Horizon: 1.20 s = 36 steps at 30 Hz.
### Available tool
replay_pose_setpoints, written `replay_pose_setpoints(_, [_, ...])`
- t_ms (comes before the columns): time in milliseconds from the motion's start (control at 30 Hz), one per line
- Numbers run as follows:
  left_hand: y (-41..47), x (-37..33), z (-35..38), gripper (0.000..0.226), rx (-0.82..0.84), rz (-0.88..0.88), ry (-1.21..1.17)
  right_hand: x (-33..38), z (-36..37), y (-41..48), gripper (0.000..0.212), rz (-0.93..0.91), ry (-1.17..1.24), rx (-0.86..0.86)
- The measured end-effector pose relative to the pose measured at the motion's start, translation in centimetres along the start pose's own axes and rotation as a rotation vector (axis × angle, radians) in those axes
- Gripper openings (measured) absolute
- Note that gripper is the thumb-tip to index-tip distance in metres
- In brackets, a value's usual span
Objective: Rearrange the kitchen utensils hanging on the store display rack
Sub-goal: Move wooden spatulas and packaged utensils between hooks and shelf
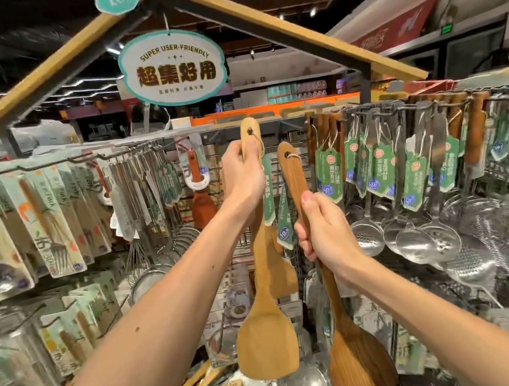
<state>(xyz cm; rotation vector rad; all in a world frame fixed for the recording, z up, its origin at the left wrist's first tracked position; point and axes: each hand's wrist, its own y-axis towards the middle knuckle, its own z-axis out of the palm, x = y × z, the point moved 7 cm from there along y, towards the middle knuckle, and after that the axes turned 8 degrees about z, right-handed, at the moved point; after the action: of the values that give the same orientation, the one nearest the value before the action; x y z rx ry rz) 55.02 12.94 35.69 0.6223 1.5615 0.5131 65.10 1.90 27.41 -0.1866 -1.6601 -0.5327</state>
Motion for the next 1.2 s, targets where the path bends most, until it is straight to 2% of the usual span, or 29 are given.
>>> replay_pose_setpoints(233, [2.0, 2.6, 1.2, 0.033, 0.065, -0.021, 0.051, -0.1, -0.5, 1.1, 0.032, -0.003, -0.015, -0.019])
replay_pose_setpoints(333, [2.8, 3.6, 2.1, 0.028, 0.079, -0.062, 0.017, -0.4, -0.8, 1.7, 0.033, -0.001, -0.039, -0.028])
replay_pose_setpoints(500, [4.0, 4.5, 2.9, 0.018, 0.072, -0.068, 0.114, -1.2, -0.9, 2.3, 0.032, 0.037, -0.014, -0.031])
replay_pose_setpoints(700, [4.7, 5.1, 3.1, 0.017, 0.094, -0.061, 0.15, -1.7, -1.2, 2.5, 0.03, 0.048, 0.023, -0.038])
replay_pose_setpoints(833, [4.6, 5.7, 2.6, 0.02, 0.12, -0.126, 0.153, -2.1, -1.5, 2.6, 0.027, 0.052, 0.008, -0.028])
replay_pose_setpoints(900, [3.8, 6.3, 2.0, 0.021, 0.145, -0.183, 0.182, -2.1, -1.6, 2.5, 0.027, 0.048, 0.002, -0.029])
replay_pose_setpoints(1033, [0.7, 6.0, 0.3, 0.039, 0.201, -0.217, 0.278, -1.9, -1.7, 2.3, 0.026, 0.04, -0.019, -0.022])
replay_pose_setpoints(1200, [-5.7, 3.6, -1.3, 0.026, 0.292, -0.122, 0.116, -2.7, -1.3, 1.7, 0.028, 0.056, 0.056, -0.006])
